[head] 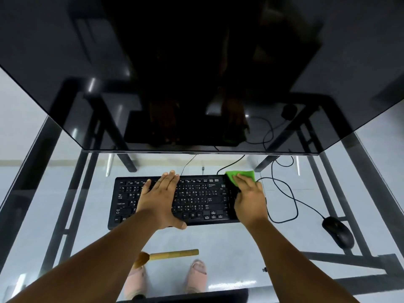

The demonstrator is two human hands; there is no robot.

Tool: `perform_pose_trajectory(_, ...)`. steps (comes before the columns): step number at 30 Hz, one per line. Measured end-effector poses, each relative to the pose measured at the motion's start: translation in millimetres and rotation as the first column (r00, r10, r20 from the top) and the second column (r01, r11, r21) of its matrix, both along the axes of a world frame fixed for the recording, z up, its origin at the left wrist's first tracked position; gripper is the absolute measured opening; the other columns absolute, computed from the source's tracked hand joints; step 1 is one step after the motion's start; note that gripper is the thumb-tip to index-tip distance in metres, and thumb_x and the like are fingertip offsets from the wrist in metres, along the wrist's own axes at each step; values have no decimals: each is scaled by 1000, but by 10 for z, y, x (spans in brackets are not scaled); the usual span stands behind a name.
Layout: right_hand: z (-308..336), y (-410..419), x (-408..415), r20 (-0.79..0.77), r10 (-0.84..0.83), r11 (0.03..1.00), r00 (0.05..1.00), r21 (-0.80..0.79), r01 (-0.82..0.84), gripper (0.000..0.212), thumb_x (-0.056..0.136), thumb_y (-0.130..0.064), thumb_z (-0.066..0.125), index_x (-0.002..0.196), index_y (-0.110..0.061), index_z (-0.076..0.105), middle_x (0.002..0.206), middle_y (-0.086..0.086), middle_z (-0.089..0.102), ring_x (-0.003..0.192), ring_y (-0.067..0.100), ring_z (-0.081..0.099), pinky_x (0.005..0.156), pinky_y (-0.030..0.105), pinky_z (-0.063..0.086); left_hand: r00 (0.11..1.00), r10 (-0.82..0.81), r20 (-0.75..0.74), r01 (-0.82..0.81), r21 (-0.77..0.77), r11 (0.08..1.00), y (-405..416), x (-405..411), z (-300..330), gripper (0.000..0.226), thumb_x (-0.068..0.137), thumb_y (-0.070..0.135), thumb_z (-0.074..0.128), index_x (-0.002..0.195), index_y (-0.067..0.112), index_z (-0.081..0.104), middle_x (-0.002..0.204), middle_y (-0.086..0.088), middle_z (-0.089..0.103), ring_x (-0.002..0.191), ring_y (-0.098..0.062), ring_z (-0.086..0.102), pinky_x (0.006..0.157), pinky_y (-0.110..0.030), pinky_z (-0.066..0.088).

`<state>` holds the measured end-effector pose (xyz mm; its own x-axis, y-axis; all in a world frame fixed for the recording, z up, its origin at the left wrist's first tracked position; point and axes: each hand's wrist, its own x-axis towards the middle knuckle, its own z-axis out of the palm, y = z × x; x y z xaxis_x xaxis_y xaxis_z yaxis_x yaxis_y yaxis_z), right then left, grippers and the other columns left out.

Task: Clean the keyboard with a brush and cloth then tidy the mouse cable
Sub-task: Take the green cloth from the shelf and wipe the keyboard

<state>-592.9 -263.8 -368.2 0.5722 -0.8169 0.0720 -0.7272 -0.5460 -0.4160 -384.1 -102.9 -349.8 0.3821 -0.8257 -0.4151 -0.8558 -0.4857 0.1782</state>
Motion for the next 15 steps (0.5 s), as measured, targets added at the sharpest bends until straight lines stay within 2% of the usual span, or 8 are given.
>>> perform_pose_trajectory(2, 26, -1, 145, -48, -72, 997, 996, 26, 74, 59, 78, 6, 51, 134, -10, 56, 137, 6, 55, 103, 33, 48, 95, 39, 47, 1000, -1, -1, 1, -5, 1000, 4, 2, 7, 140, 54, 79, 68, 152, 25, -16, 160, 8, -20, 147, -10, -15, 120, -47, -4)
perform_pose_trajectory(3, 43, 27, 223, -78, -55, 998, 995, 34, 58, 60, 79, 3, 50, 138, -11, 53, 141, 5, 51, 106, 32, 46, 97, 37, 45, 1000, 0, 0, 0, -14, 1000, 9, 1, 6, 140, 54, 80, 68, 152, 25, -16, 160, 8, -20, 147, -10, -15, 120, -47, -4)
perform_pose_trajectory(6, 73, 187, 357, -89, 160, 985, 983, 73, -154, 66, 81, 3, 47, 143, -20, 48, 146, -3, 46, 110, 25, 41, 102, 32, 42, 1000, 22, 14, -21, -55, 998, 100, -5, -6, 137, 55, 84, 62, 152, 25, -14, 160, 8, -20, 147, -10, -16, 120, -47, -6)
perform_pose_trajectory(9, 51, 262, 259, 0, 367, 925, 930, 106, -365, 62, 79, 5, 49, 133, -22, 59, 138, -5, 55, 103, 22, 45, 99, 34, 45, 998, 59, 31, -54, -126, 991, 279, -11, -47, 131, 60, 88, 51, 153, 22, -12, 160, 8, -20, 147, -10, -17, 120, -45, -8)
perform_pose_trajectory(11, 7, 230, 172, 32, 330, 941, 943, 68, -332, 58, 78, 4, 49, 128, -21, 63, 132, -5, 59, 101, 23, 49, 97, 36, 46, 996, 79, 39, -72, -161, 984, 419, 24, -74, 127, 63, 89, 46, 153, 22, -12, 160, 7, -19, 146, -10, -17, 120, -44, -9)
perform_pose_trajectory(15, 14, 300, 351, 3, 48, 998, 999, 49, -48, 57, 81, 3, 51, 137, -11, 54, 138, 5, 52, 107, 28, 47, 100, 35, 44, 991, 131, 23, -125, -191, 974, 675, 210, -90, 124, 63, 88, 46, 154, 23, -8, 161, 8, -15, 146, -9, -17, 119, -42, -10)
